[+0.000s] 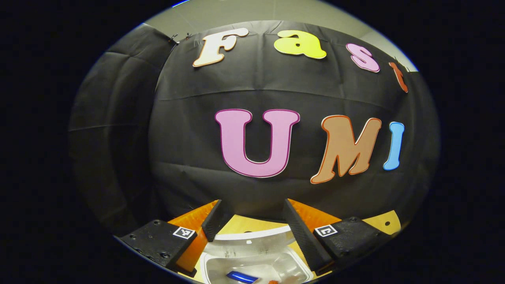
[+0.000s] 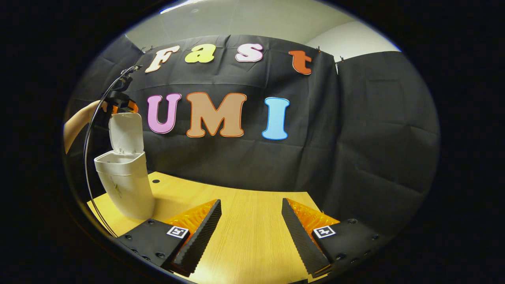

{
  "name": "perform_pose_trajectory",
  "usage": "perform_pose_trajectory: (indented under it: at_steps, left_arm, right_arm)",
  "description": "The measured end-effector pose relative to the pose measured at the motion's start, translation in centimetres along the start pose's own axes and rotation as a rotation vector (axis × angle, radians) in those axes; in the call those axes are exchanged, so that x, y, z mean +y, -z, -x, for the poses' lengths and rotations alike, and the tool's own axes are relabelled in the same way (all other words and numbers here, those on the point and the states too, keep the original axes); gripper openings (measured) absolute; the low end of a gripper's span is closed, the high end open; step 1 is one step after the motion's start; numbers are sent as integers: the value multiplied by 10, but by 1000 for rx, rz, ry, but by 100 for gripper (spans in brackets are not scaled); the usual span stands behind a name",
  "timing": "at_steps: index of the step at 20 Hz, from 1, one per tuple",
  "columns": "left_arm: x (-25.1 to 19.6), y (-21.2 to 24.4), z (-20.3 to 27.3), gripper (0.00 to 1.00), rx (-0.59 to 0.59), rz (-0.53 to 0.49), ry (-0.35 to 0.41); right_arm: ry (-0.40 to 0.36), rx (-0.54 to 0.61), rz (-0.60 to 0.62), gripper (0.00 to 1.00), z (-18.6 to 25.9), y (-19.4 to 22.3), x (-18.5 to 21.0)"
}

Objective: Press the lid of the desktop garbage bin to open it, pick up the crumpled paper on the desktop and throw it into the bin, then pick up the pop can on the desktop and drop it into the bin, and finally close the garbage bin lid.

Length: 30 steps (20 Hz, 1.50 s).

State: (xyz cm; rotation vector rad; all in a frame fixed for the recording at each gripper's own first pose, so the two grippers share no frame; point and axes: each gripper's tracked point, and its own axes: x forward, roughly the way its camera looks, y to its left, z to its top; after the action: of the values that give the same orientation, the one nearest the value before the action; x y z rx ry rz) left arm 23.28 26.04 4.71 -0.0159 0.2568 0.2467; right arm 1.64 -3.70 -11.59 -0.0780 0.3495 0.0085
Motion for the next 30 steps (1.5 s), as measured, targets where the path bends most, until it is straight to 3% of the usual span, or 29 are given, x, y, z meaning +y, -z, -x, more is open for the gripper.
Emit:
perform_pose_trajectory:
  at_steps: [3, 4, 5, 17, 23, 28, 30]
  left_arm:
    - [-4, 10, 18, 92, -3, 2, 0]
    - [-7, 14, 25, 97, -5, 2, -2]
    - [-11, 19, 31, 92, -5, 3, 3]
    - [-29, 98, 84, 92, 83, 26, 16]
    - [-35, 140, 94, 92, 138, 37, 28]
    - [-36, 181, 97, 93, 204, -15, 28]
    - [-37, 180, 96, 94, 156, -24, 36]
  right_arm:
    - [-12, -2, -1, 100, -2, 0, 1]
    - [-18, 0, -2, 100, -3, -1, 3]
    - [-25, 4, -4, 98, -3, 2, 4]
    - [-63, 11, -4, 99, -4, 3, 9]
    - [-74, 11, -1, 98, -2, 4, 12]
    - [-84, 8, -5, 99, 0, 2, 15]
    - [-86, 9, -2, 100, -4, -1, 18]
